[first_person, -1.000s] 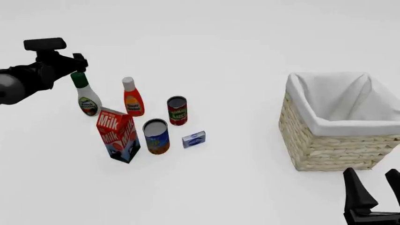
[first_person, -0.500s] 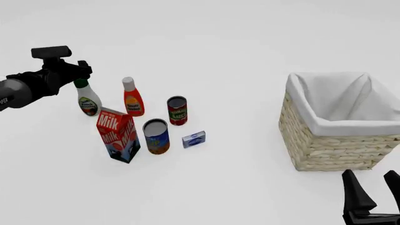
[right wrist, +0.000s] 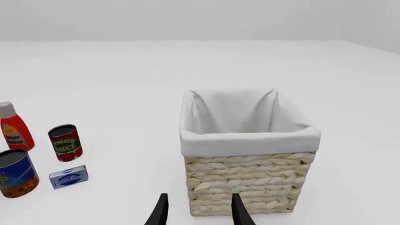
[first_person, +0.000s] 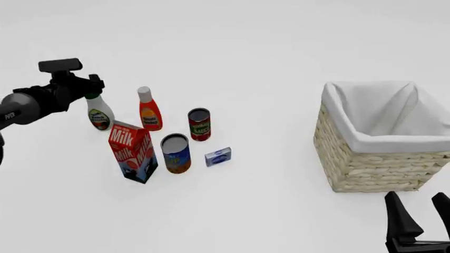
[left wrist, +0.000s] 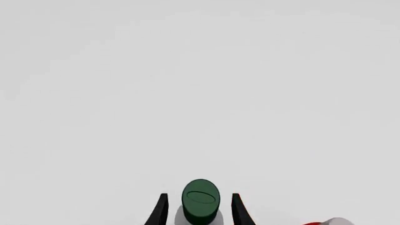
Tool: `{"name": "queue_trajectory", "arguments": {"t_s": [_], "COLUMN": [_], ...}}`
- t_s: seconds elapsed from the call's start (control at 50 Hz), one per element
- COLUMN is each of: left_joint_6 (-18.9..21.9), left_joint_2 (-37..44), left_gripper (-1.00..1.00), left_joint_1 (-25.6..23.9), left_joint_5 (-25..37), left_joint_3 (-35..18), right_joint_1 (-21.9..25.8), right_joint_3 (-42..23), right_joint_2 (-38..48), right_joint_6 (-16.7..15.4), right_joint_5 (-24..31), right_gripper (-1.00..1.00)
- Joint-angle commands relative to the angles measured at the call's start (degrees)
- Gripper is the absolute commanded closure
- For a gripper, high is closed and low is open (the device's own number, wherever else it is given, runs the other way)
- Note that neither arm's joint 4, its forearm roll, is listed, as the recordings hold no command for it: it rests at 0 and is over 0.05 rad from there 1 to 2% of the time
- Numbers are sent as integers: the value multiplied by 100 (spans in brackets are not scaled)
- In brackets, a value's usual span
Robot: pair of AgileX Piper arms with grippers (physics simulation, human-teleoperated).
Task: Pick the salad dressing and place it in the basket.
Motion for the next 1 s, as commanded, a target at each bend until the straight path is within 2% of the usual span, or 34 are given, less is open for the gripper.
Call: {"name": "queue_trajectory", "arguments": {"t_s": [0.02,0.48,0.54,0.56,0.84,1.0], "left_joint_6": [-10,-40,-200,-167,73,249], "left_joint_2": [178,396,302,297,-264,-877], "left_gripper": [-100,-100,-100,100,100,100], "left_joint_1": [14,45,-33,8,203,120], "left_joint_5": [1,-22,-183,-151,-90,400], "left_joint_3": [-110,-155,-26,-45,-27,-440], "right_joint_1": [-14,1,7,2,-19,-20], "right_joint_3": [20,24,22,24,20,-46], "right_joint_2": [-3,118,115,123,51,-55], "right_joint_6": [-13,-25,-17,-15,22,45], "right_joint_5": [9,-79,-73,-79,-8,92], "right_gripper": [-100,-100,-100,-100,-100,-100]}}
